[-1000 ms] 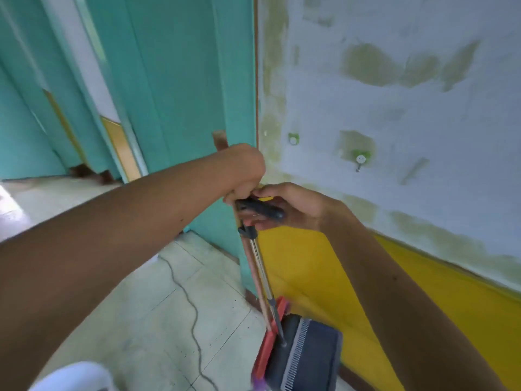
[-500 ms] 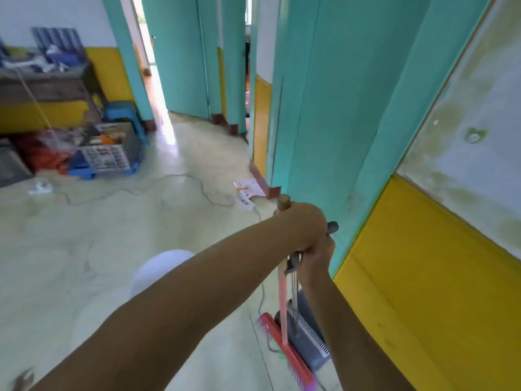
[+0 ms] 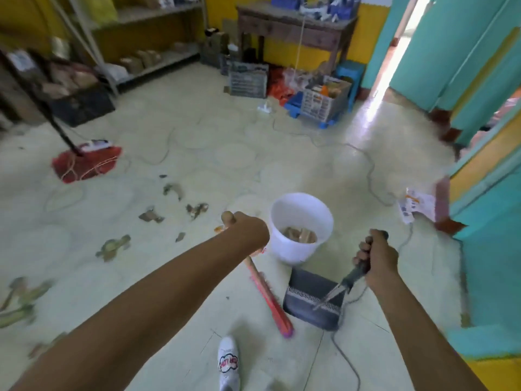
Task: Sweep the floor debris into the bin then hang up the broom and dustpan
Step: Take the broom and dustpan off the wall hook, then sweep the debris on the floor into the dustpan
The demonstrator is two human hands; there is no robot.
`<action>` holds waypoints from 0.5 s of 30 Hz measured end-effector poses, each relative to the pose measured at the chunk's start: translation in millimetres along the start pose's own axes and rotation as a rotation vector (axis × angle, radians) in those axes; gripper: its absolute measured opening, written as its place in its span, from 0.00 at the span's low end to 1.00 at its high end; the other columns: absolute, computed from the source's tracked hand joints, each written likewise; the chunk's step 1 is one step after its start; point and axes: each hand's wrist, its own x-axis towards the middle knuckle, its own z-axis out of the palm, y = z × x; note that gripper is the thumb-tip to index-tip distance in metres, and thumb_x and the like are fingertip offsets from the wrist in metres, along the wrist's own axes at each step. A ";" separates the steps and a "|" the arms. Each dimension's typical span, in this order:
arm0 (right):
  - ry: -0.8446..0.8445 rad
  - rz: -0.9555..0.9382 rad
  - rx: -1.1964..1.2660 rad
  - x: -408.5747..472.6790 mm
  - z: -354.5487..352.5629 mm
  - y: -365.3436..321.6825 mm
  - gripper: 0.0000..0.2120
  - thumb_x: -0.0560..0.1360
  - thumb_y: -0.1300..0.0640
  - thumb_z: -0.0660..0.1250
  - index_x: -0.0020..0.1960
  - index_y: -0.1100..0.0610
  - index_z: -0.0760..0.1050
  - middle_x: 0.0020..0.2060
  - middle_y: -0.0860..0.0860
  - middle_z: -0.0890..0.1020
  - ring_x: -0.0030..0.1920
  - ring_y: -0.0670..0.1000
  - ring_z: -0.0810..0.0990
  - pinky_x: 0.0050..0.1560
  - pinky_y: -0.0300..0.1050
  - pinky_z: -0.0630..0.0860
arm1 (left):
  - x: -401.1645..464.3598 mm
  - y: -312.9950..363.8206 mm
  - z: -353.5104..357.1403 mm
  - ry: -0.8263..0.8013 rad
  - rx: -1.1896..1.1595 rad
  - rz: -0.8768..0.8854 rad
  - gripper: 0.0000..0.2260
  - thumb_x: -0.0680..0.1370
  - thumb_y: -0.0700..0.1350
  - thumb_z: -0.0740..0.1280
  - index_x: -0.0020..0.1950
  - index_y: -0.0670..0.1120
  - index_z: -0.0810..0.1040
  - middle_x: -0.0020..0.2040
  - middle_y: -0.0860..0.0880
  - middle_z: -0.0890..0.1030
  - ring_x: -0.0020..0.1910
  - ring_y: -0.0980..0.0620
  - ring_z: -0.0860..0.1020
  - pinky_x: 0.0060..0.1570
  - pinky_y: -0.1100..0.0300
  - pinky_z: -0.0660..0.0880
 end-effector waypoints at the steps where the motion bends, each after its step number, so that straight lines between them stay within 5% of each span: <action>1: -0.093 0.033 -0.067 -7.1 17.5 10.3 0.17 0.79 0.56 0.61 0.32 0.53 0.64 0.18 0.46 0.68 0.15 0.46 0.63 0.23 0.39 0.60 | -3.8 -10.5 19.8 -0.005 -0.026 -0.039 0.20 0.82 0.51 0.58 0.74 0.48 0.67 0.71 0.48 0.70 0.69 0.43 0.69 0.50 0.53 0.64; 5: -0.319 0.095 -0.308 -36.1 86.6 50.2 0.18 0.78 0.61 0.59 0.30 0.52 0.62 0.16 0.43 0.61 0.15 0.44 0.56 0.16 0.33 0.54 | -24.3 -64.4 98.3 -0.010 -0.082 -0.192 0.18 0.82 0.49 0.59 0.72 0.48 0.70 0.70 0.46 0.72 0.70 0.43 0.70 0.64 0.51 0.67; 9: -0.386 0.131 -0.416 -58.7 148.3 92.7 0.19 0.76 0.62 0.58 0.30 0.50 0.56 0.16 0.43 0.57 0.15 0.44 0.52 0.16 0.31 0.51 | -49.5 -127.1 203.3 -0.070 -0.242 -0.366 0.14 0.80 0.46 0.64 0.65 0.52 0.77 0.60 0.50 0.80 0.61 0.48 0.77 0.58 0.55 0.73; 13: -0.424 0.137 -0.549 -79.3 210.2 141.2 0.20 0.76 0.58 0.64 0.28 0.53 0.62 0.15 0.44 0.60 0.14 0.45 0.55 0.16 0.33 0.54 | -62.3 -173.3 291.6 -0.051 -0.372 -0.527 0.15 0.81 0.48 0.60 0.66 0.53 0.74 0.50 0.54 0.83 0.49 0.54 0.81 0.43 0.61 0.70; 15: -0.494 0.092 -0.666 -97.3 241.0 165.5 0.18 0.75 0.57 0.66 0.29 0.54 0.64 0.16 0.45 0.63 0.15 0.45 0.56 0.17 0.34 0.55 | -56.5 -182.1 316.1 -0.076 -0.401 -0.590 0.15 0.80 0.46 0.61 0.66 0.52 0.75 0.50 0.54 0.82 0.49 0.53 0.81 0.43 0.60 0.69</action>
